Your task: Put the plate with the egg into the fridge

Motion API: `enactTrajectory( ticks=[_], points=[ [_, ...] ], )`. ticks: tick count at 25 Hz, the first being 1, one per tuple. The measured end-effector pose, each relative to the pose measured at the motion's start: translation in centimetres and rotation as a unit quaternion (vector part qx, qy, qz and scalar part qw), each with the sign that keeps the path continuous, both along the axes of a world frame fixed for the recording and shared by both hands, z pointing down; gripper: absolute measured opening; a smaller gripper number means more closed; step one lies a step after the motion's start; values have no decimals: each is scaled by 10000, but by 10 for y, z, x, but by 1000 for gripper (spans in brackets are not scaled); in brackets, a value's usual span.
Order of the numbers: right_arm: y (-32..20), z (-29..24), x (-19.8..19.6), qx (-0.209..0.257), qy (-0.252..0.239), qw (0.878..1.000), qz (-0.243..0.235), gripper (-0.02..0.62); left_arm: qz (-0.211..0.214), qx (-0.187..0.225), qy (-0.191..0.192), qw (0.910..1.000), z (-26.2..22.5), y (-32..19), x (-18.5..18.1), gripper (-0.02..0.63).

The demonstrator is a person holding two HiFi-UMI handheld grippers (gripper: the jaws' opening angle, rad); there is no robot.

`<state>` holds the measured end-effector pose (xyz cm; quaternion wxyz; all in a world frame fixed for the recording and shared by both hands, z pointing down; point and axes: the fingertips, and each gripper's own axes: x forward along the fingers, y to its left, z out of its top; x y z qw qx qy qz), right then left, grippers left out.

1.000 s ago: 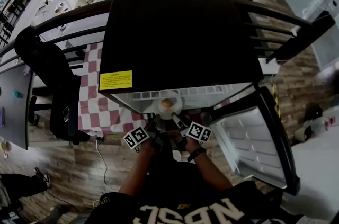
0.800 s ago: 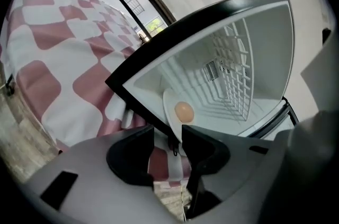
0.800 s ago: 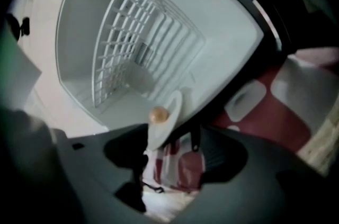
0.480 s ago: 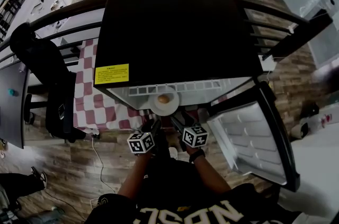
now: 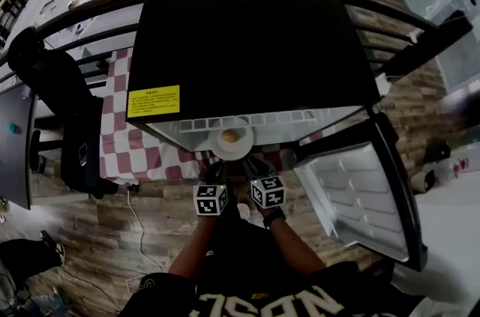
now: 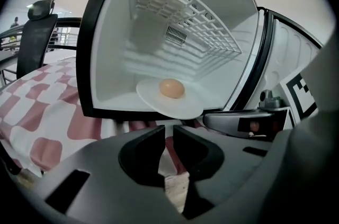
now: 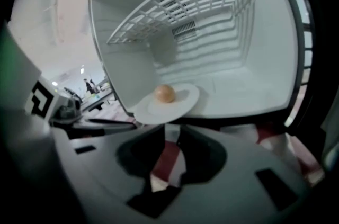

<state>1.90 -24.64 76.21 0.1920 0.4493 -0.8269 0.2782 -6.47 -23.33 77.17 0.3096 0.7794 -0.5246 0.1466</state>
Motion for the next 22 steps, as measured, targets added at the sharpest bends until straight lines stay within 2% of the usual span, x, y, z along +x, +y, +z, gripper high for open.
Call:
enactTrajectory(
  ticks=[5,17,22],
  points=[
    [-7,2,1,-94,4,9999,64,60,-92,-97,83,9999,2,-8,2,49],
    [-17,2,-12,-181,-132,9997,114,38,-305,-120,122,9994,-5,-25,-6,40],
    [-26,1,-21,-201,-201,9995,121,35,-412,-288,98,9987,-5,-35,-12,35]
  ],
)
